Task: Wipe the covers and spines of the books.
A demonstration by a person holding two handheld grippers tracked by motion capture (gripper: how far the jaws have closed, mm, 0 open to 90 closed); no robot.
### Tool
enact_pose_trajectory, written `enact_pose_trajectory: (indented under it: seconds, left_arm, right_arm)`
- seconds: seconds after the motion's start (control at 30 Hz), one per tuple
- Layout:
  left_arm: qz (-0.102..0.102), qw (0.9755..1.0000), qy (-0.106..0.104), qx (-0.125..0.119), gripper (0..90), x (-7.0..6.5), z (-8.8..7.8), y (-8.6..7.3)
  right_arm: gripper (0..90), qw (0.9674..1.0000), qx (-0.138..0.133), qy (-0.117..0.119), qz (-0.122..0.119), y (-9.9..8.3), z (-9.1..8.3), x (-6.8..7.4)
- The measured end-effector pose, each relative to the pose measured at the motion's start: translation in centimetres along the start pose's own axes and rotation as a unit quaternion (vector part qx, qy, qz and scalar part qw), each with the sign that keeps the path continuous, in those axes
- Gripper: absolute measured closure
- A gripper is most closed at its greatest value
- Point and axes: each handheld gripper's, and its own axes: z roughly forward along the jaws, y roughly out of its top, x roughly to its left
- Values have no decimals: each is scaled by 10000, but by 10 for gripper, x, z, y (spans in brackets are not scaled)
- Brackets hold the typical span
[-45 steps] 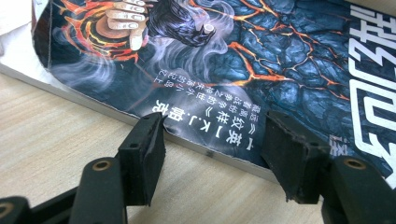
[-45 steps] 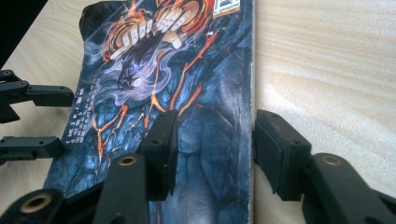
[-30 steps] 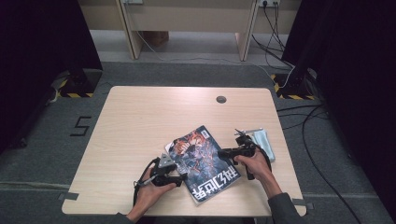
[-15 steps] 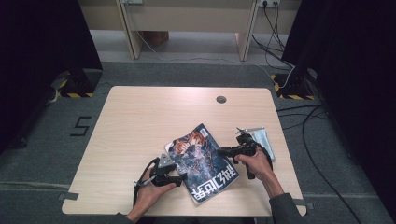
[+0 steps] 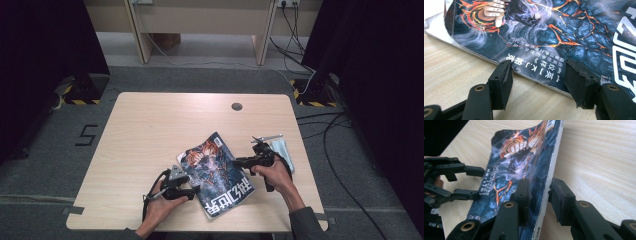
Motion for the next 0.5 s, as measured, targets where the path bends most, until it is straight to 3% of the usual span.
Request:
enact_pose_trajectory:
  seconds: [0.3, 0.4, 0.43, 0.5]
  left_arm:
    - [0, 10000, 6, 13, 394, 0, 0, 0]
    - [-14, 10000, 5, 8, 398, 0, 0, 0]
    - [-8, 10000, 10, 12, 398, 0, 0, 0]
    - [-11, 10000, -12, 4, 399, 1, -1, 0]
  right_arm:
    - [683, 9999, 86, 84, 7, 0, -1, -1]
    - [707, 9987, 302, 406, 25, -3, 6, 5]
    - [707, 9992, 320, 207, -120, -2, 8, 10]
    - [708, 9987, 372, 148, -314, 2, 7, 16]
